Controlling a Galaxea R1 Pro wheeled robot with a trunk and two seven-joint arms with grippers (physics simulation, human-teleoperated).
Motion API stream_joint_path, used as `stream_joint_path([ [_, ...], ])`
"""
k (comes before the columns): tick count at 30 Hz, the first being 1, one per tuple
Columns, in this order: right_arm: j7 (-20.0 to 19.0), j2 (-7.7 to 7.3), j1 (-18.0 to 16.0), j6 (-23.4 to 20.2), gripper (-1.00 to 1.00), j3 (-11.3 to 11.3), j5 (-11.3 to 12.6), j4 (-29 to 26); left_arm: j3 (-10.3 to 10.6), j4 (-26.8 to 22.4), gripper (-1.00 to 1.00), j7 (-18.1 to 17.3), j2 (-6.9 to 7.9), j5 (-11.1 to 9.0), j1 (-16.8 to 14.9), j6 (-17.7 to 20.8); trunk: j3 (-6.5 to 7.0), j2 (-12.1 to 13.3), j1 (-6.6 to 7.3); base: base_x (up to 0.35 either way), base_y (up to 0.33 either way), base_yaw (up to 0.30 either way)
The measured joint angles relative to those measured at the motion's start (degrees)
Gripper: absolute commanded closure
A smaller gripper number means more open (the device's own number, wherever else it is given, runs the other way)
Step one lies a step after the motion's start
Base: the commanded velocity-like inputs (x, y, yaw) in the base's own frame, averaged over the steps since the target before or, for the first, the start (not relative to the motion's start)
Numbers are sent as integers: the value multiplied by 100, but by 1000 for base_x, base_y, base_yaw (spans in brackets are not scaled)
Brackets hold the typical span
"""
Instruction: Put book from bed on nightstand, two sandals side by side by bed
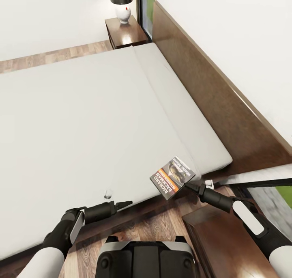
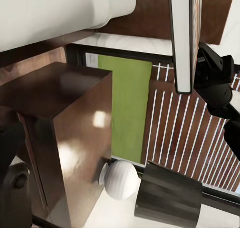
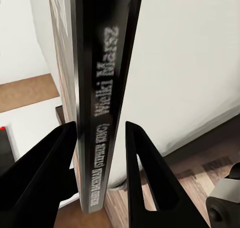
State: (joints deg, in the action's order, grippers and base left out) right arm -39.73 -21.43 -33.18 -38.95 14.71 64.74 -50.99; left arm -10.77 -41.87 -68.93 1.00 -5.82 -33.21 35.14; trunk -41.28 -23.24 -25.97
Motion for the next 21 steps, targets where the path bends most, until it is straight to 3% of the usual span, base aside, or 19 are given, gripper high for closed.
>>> stream_joint_path([
  [21,-3,2,0,0,100,0,0,0,8,82,-100,-5,-3,-1,0,-9,194,0,0,0,0,0],
])
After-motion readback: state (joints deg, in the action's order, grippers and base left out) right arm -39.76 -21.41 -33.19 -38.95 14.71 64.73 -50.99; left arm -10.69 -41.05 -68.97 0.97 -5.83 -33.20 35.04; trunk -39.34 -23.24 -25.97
